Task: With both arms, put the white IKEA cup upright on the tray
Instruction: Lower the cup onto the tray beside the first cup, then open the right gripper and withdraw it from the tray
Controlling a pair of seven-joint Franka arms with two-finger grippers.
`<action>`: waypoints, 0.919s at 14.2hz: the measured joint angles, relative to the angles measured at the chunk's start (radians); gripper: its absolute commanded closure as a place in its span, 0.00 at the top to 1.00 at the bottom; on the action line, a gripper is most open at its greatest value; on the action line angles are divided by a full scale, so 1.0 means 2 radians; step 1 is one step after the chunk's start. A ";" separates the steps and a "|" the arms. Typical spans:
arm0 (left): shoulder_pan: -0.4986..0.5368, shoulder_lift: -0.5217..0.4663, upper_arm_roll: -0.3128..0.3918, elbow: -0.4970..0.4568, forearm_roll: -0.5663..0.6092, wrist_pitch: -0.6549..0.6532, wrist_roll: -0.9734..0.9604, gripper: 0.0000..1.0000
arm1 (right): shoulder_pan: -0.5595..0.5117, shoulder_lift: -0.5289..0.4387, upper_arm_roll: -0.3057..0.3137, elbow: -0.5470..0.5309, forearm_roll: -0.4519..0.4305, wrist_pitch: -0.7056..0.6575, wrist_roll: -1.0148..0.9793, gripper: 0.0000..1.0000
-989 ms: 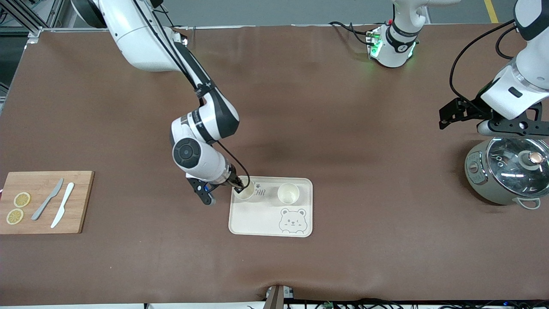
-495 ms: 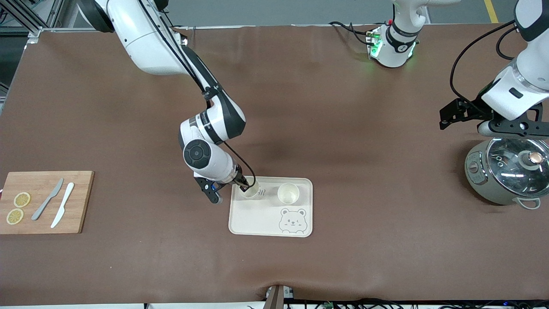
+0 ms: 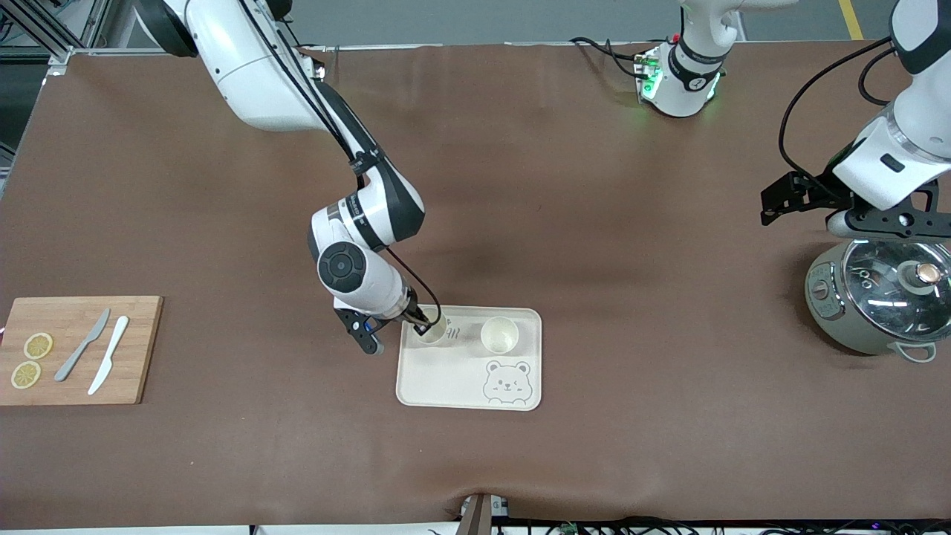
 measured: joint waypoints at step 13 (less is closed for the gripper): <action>-0.001 0.000 -0.002 0.002 0.000 0.000 0.000 1.00 | -0.033 -0.035 -0.011 0.129 -0.044 -0.244 -0.011 1.00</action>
